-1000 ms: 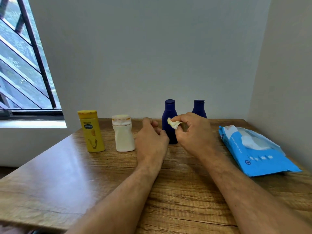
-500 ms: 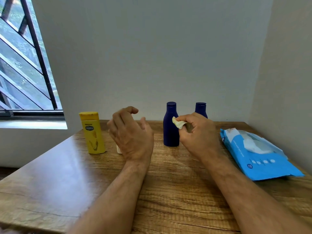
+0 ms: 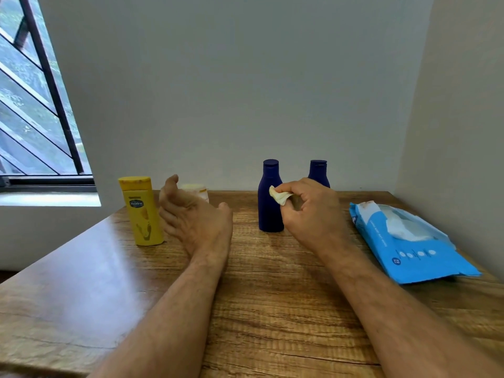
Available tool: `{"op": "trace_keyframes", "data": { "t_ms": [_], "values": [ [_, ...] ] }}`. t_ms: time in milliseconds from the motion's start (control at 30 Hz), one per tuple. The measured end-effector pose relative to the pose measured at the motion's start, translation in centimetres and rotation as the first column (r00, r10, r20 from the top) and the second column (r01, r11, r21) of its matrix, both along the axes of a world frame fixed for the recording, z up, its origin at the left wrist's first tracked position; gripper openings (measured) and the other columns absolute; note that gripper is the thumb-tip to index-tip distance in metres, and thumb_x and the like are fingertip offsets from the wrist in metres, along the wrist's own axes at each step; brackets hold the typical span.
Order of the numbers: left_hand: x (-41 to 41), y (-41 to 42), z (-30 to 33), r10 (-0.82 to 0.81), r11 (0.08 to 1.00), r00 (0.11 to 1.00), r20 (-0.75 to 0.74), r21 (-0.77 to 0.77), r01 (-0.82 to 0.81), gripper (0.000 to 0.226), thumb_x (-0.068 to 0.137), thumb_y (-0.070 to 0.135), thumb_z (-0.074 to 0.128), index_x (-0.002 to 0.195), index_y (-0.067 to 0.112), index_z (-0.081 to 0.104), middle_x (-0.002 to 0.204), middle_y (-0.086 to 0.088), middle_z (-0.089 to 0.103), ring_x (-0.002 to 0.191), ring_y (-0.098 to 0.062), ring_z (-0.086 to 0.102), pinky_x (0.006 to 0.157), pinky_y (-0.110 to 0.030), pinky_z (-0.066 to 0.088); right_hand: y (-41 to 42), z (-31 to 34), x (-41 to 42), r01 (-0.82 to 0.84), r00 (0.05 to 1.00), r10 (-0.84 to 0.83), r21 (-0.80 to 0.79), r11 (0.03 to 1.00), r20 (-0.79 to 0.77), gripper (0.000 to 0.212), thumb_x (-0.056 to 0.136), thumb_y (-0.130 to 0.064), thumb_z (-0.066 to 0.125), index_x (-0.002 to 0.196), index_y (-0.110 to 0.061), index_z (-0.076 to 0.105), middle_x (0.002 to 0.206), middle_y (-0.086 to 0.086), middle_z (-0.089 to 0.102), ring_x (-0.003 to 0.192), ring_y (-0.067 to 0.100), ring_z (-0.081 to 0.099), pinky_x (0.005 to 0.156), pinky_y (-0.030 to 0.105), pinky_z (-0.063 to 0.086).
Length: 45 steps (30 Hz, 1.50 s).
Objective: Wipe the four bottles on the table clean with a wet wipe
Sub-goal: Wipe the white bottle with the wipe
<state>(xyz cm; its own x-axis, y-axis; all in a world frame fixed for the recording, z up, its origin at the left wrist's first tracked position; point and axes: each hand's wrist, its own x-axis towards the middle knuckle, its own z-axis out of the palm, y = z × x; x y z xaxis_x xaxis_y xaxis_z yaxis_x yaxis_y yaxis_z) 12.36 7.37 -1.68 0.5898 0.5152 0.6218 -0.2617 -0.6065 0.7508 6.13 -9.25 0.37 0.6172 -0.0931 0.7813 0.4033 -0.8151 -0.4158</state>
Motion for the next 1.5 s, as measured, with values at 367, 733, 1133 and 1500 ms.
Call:
{"op": "trace_keyframes", "data": {
  "t_ms": [367, 733, 1133, 1500],
  "values": [
    [-0.6, -0.2, 0.4, -0.184, 0.974, 0.975, -0.121, -0.154, 0.165, 0.08, 0.083, 0.008, 0.07, 0.14, 0.023, 0.015, 0.115, -0.006, 0.062, 0.109, -0.031, 0.062, 0.109, -0.049, 0.035, 0.1, 0.2, -0.2, 0.002, 1.0, -0.002, 0.005, 1.0, -0.013, 0.03, 0.087, -0.015, 0.069, 0.116, -0.019, 0.069, 0.109, -0.007, 0.067, 0.097, 0.004, 0.056, 0.087, 0.022, 0.052],
    [-1.5, 0.0, 2.2, -0.843, -0.179, 0.276, 0.462, -0.725, 0.665, 0.067, 0.065, 0.033, 0.091, 0.122, 0.011, 0.062, 0.111, -0.01, 0.071, 0.094, -0.022, 0.07, 0.077, -0.039, 0.061, 0.3, 0.8, -0.6, 0.013, 0.995, -0.017, 0.037, 0.999, 0.101, 0.025, 0.087, -0.018, 0.071, 0.111, -0.02, 0.072, 0.104, -0.008, 0.069, 0.092, 0.003, 0.06, 0.08, 0.012, 0.048],
    [-1.8, -0.7, 1.8, -0.969, 0.045, 0.227, 0.098, -0.831, 0.554, 0.064, 0.084, 0.056, 0.071, 0.128, 0.01, 0.065, 0.124, -0.021, 0.067, 0.107, -0.034, 0.062, 0.109, -0.055, 0.044, 1.1, 1.0, -1.1, -0.114, 0.993, 0.114, 0.001, 0.993, -0.005, 0.027, 0.084, -0.01, 0.069, 0.108, -0.02, 0.073, 0.098, -0.011, 0.066, 0.09, 0.001, 0.058, 0.081, 0.004, 0.043],
    [-1.7, -0.4, 2.4, -0.947, -0.118, 0.179, 0.267, -0.807, 0.579, 0.047, 0.106, 0.036, 0.038, 0.134, 0.005, 0.061, 0.115, -0.02, 0.072, 0.09, -0.03, 0.074, 0.069, -0.043, 0.062, 0.9, 0.7, -0.8, -0.171, 0.985, 0.17, -0.002, 0.985, -0.014, 0.024, 0.088, -0.012, 0.068, 0.109, -0.021, 0.074, 0.097, -0.015, 0.062, 0.088, -0.005, 0.056, 0.078, 0.002, 0.04]
  ]
}}
